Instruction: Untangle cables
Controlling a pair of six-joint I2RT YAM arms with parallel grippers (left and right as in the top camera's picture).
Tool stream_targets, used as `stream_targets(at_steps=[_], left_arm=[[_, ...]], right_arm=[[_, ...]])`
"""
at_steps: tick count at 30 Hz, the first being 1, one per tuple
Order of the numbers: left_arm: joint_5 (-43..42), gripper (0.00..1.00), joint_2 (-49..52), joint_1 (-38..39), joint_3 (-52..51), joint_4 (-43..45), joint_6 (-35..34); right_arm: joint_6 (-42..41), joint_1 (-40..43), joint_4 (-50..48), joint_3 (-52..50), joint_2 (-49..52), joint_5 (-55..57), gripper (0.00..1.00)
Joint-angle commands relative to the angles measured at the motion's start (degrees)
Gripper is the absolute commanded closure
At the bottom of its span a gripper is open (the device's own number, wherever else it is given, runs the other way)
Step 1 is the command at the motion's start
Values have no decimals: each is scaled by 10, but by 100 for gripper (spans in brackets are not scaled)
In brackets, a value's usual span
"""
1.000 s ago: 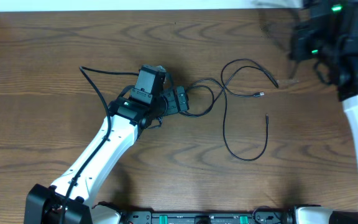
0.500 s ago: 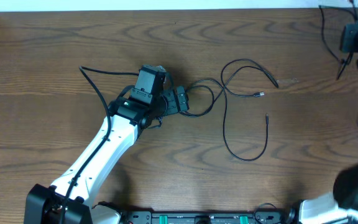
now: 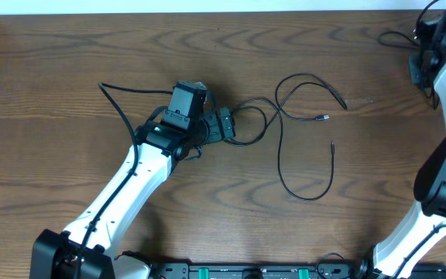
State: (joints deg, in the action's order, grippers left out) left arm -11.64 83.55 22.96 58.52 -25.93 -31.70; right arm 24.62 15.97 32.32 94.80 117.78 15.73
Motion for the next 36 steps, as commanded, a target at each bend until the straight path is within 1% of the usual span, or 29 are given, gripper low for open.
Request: stream_targets(at_steps=[1, 5, 6, 8, 9, 10, 13, 15, 19, 22, 26, 28, 31, 33, 36], left_arm=[[6, 1, 4, -2, 2, -2, 1], [6, 1, 4, -2, 2, -2, 1], [6, 1, 4, -2, 2, -2, 1], [6, 1, 4, -2, 2, -2, 1], [6, 1, 4, -2, 2, -2, 1], [6, 1, 4, -2, 2, -2, 1], [6, 1, 4, -2, 2, -2, 1], [6, 1, 4, -2, 2, -2, 1], [6, 1, 4, -2, 2, -2, 1], [6, 1, 4, -2, 2, -2, 1], [6, 1, 4, -2, 2, -2, 1], [6, 1, 4, -2, 2, -2, 1], [6, 1, 4, -2, 2, -2, 1], [6, 1, 4, -2, 2, -2, 1], [6, 1, 4, -2, 2, -2, 1]], right_arm=[[12, 1, 4, 1, 32, 17, 96], [12, 2, 1, 1, 50, 17, 85], [12, 3, -3, 1, 53, 17, 75], [12, 3, -7, 1, 53, 17, 63], [12, 3, -8, 1, 52, 17, 53], [12, 2, -8, 1, 52, 17, 49], [7, -4, 0, 1, 51, 17, 40], [-4, -12, 2, 1, 45, 17, 32], [-6, -38, 9, 1, 17, 8, 19], [-9, -63, 18, 1, -17, 1, 14], [-18, -101, 42, 1, -76, -11, 2], [-38, -114, 59, 1, -101, -36, 1], [-111, -127, 89, 1, -132, -98, 1], [-168, -132, 116, 1, -146, -171, 2], [-223, -140, 166, 1, -153, -292, 4]])
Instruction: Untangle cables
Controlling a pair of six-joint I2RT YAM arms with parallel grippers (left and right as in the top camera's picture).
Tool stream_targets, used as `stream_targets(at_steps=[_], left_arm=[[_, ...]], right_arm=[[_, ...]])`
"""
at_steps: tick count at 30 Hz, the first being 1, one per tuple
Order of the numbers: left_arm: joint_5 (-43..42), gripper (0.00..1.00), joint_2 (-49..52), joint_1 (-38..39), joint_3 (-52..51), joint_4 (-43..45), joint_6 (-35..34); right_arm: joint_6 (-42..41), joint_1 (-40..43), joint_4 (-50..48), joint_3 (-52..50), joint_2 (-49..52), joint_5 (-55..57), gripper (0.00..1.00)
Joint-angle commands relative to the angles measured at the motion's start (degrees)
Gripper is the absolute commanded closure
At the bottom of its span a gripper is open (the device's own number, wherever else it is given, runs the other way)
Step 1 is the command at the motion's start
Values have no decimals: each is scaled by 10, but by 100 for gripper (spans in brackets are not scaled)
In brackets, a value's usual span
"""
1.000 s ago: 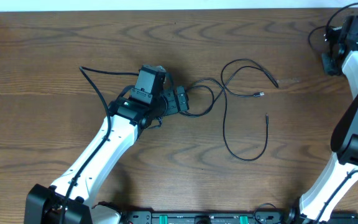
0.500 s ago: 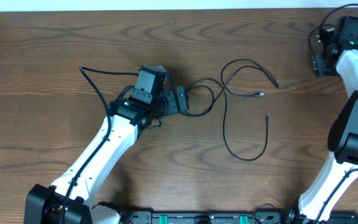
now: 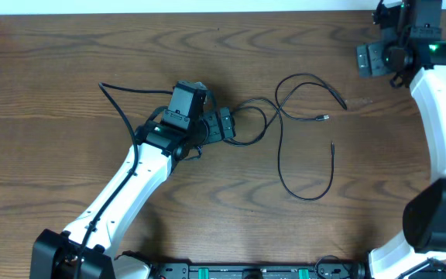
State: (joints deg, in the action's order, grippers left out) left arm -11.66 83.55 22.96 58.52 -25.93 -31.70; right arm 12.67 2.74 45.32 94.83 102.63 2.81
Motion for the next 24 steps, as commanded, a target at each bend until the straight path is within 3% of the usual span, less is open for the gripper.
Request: stream_targets(at_steps=[1, 4, 7, 13, 19, 24], left_arm=[[6, 1, 4, -2, 2, -2, 1], [6, 1, 4, -2, 2, -2, 1], [6, 0, 4, -2, 2, -2, 1], [6, 1, 4, -2, 2, -2, 1], [6, 1, 4, -2, 2, -2, 1], [6, 1, 4, -2, 2, -2, 1]], right_arm=[[-110, -10, 54, 0, 0, -207, 4], [-109, -29, 83, -21, 9, -312, 5], [-109, -58, 78, -59, 17, -323, 5], [-109, -138, 23, -137, 20, -254, 1], [-146, -209, -110, -211, 22, -75, 1], [-146, -244, -197, -246, 37, -44, 1]])
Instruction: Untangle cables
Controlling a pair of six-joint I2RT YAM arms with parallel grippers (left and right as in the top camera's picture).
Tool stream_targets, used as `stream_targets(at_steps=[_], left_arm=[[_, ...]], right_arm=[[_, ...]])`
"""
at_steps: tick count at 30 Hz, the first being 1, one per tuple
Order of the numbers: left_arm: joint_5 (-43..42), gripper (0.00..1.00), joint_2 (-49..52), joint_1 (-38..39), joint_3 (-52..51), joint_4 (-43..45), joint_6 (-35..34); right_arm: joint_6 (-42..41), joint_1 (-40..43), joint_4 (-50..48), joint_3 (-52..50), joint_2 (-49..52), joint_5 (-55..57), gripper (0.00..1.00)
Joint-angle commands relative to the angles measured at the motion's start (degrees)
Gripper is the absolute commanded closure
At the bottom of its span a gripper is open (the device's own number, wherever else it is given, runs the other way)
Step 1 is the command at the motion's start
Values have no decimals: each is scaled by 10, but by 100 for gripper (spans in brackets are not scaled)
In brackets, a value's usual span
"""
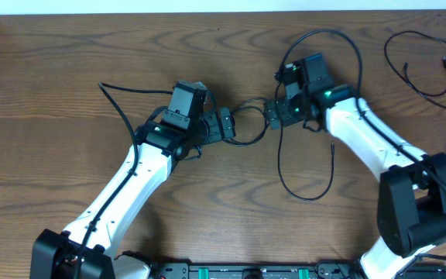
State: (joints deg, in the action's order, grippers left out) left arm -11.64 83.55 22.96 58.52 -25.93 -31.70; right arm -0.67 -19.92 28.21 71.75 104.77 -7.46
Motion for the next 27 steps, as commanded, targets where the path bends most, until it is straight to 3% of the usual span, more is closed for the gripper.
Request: stream_targets(at_steps=[1, 20, 22, 23, 26, 27], left_arm=[[6, 1, 4, -2, 2, -2, 1], [6, 1, 4, -2, 2, -2, 1], [6, 1, 4, -2, 2, -2, 1], [6, 1, 4, -2, 2, -2, 1], [6, 1, 4, -2, 2, -2, 1], [6, 1, 4, -2, 2, -2, 1]], right_arm=[[-13, -24, -33, -15, 24, 61, 1], [-70, -60, -134, -15, 154, 68, 2], [-70, -60, -121, -15, 157, 63, 11], [-70, -60, -113, -15, 157, 63, 21], [-70, -60, -100, -15, 157, 63, 77], [-70, -60, -98, -15, 157, 62, 87]])
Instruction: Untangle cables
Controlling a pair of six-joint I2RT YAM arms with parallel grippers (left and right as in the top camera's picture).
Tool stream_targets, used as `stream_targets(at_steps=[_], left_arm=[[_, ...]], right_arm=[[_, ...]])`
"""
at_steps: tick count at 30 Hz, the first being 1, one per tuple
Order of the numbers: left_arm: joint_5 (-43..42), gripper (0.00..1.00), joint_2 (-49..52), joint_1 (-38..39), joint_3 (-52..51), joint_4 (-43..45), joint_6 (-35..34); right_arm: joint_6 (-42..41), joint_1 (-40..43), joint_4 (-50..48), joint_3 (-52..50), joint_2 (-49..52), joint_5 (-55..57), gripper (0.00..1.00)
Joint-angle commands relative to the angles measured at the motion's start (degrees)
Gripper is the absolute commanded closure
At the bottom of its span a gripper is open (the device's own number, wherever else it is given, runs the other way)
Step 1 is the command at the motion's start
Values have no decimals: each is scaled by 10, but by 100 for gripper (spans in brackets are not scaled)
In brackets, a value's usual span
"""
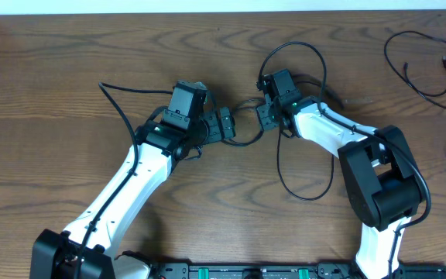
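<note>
A tangle of thin black cable (248, 141) lies mid-table, with a small loop between the two grippers. One long strand (307, 197) runs down and curls back up to a free end. My left gripper (226, 125) rests at the loop's left side and looks shut on the cable. The right gripper (262, 115) sits at the loop's right side, its fingers apart around the cable where it crosses. More of the cable is hidden under the right arm.
A separate black cable (416, 76) lies coiled at the far right back. Part of a white cable shows at the right edge. The left arm's own lead (118, 108) trails across the table to the left.
My right gripper has shifted a little left and toward the back, closer to the left gripper, and now sits on the loop's right side. The left arm is where it was.
My left gripper stayed on the tangle's left side throughout. The right arm was first at the far right back corner, then a little inward there, then over the middle with a black cable lying coiled at the far right. Now it is at the loop.
</note>
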State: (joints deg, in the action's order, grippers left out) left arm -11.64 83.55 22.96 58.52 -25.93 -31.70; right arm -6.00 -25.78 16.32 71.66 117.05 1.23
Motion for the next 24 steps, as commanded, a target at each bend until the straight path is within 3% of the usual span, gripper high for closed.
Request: stream_targets(at_steps=[1, 8, 15, 20, 24], left_arm=[[6, 1, 4, -2, 2, -2, 1], [6, 1, 4, -2, 2, -2, 1], [6, 1, 4, -2, 2, -2, 1], [6, 1, 4, -2, 2, -2, 1], [6, 1, 4, -2, 2, -2, 1]], right_arm=[[-17, -2, 22, -14, 34, -24, 99], [23, 10, 79, 34, -32, -25, 99], [69, 63, 139, 168, -153, -42, 99], [70, 107, 143, 233, -178, -119, 99], [70, 131, 158, 237, -171, -82, 99]])
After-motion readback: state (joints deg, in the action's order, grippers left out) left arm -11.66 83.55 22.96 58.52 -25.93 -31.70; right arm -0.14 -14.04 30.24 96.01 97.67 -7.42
